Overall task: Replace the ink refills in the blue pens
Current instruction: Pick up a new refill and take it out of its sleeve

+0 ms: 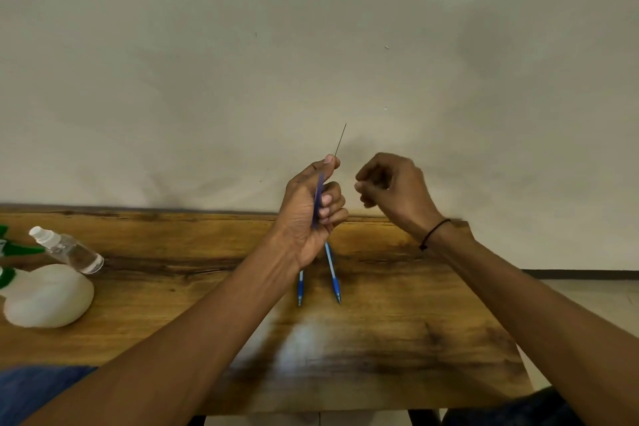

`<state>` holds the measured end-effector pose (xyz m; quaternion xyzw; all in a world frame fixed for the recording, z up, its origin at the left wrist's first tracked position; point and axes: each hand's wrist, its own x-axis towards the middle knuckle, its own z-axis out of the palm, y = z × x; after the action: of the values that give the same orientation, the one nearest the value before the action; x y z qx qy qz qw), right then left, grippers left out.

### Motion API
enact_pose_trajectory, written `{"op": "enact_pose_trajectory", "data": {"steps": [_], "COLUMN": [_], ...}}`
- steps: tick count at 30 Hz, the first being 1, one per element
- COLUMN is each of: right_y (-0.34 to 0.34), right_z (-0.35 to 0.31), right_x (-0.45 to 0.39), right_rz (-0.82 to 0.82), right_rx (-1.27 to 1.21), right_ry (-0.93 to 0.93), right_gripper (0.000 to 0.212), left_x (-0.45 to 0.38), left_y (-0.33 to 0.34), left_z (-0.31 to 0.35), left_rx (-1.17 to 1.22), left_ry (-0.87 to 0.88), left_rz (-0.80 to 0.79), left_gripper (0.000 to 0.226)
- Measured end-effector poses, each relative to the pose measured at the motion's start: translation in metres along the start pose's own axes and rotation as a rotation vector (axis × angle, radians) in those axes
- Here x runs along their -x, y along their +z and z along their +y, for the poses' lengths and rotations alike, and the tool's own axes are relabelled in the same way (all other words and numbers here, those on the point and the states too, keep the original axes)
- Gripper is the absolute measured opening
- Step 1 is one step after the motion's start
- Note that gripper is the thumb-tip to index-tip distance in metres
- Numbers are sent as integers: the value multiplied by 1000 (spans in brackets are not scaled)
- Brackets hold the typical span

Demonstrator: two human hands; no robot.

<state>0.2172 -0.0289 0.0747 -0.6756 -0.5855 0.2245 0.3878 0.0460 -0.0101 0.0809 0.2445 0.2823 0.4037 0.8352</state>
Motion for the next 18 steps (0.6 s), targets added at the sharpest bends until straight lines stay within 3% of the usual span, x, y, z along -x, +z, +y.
{"op": "enact_pose_trajectory", "data": {"steps": [4, 7, 13, 18], "right_y": [-20, -30, -37, -36], "right_z": [-40, -62, -74, -70], "right_x": [0, 4, 9, 9], "right_rz": [63, -4, -252, -325], "right_rx": [-254, -361, -292, -208], "right_ry": [-170, -273, -329, -325], "right_gripper": [10, 10, 13, 14], "left_x": [-2, -3, -1, -2], "left_y": [1, 3, 2, 1], "left_z": [-1, -3, -4, -6], "left_rx": [-105, -173, -264, -351], "left_ry": [62, 112, 193, 243], "left_rz": [68, 120, 185, 212], "left_gripper": [12, 13, 12, 21]}}
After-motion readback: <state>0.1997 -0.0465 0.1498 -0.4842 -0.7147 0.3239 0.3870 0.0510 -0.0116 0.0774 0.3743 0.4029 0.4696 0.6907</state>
